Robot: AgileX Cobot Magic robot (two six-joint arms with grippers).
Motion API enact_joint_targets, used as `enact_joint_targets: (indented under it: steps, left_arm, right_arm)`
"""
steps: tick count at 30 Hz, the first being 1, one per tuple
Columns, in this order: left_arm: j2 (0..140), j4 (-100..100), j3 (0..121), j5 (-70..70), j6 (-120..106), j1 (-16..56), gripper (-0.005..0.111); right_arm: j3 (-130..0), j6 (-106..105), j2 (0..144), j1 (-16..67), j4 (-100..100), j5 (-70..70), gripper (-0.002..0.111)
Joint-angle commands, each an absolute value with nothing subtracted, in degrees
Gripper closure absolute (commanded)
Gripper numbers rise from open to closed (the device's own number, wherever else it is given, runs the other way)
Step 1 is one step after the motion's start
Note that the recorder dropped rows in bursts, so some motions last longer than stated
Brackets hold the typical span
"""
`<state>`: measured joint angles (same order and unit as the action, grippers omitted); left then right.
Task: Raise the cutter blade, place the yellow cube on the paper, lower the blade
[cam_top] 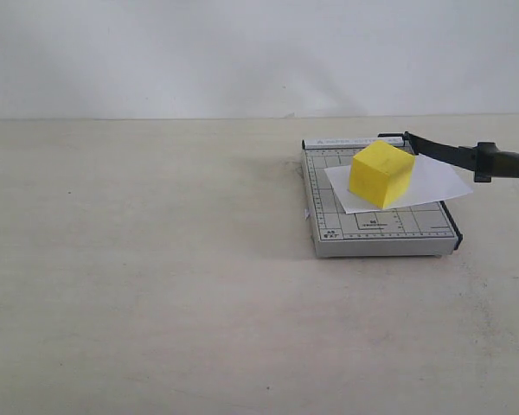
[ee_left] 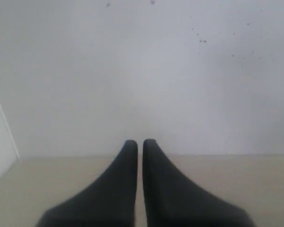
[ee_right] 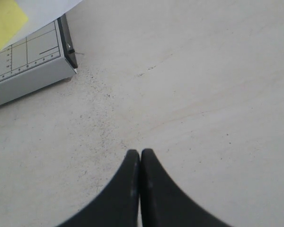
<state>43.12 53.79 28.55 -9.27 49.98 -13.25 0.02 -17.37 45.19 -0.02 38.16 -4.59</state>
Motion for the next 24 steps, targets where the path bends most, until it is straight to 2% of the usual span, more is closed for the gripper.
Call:
enact_joint_targets:
  steps: [1,4,9,19,24]
  left_arm:
    - [37.8,41.8,14.3,-12.7,52.8,-17.3,0.102]
    - [35.0,31.2,7.2,-13.9,54.1,-17.6,0.102]
    - [31.2,29.6,1.3,-13.1,52.9,-16.1,0.102]
    - [26.8,31.2,0.6,-16.0,51.7,-3.8,0.102]
    - [18.3,31.3,0.6,-19.6,42.9,-2.4,0.102]
  right_arm:
    - [0.0,-17.4,45.3,0.0,38.0,-5.1,0.109]
    - [0.0,-17.4,45.3,0.0,38.0,-5.0,0.109]
    - [0.0,-17.4,45.3,0.0,38.0,-5.1,0.109]
    - [0.0,-18.7,45.3,0.0,37.9,-6.2,0.109]
    - [0.0,-18.7,45.3,0.0,37.9,-6.1,0.109]
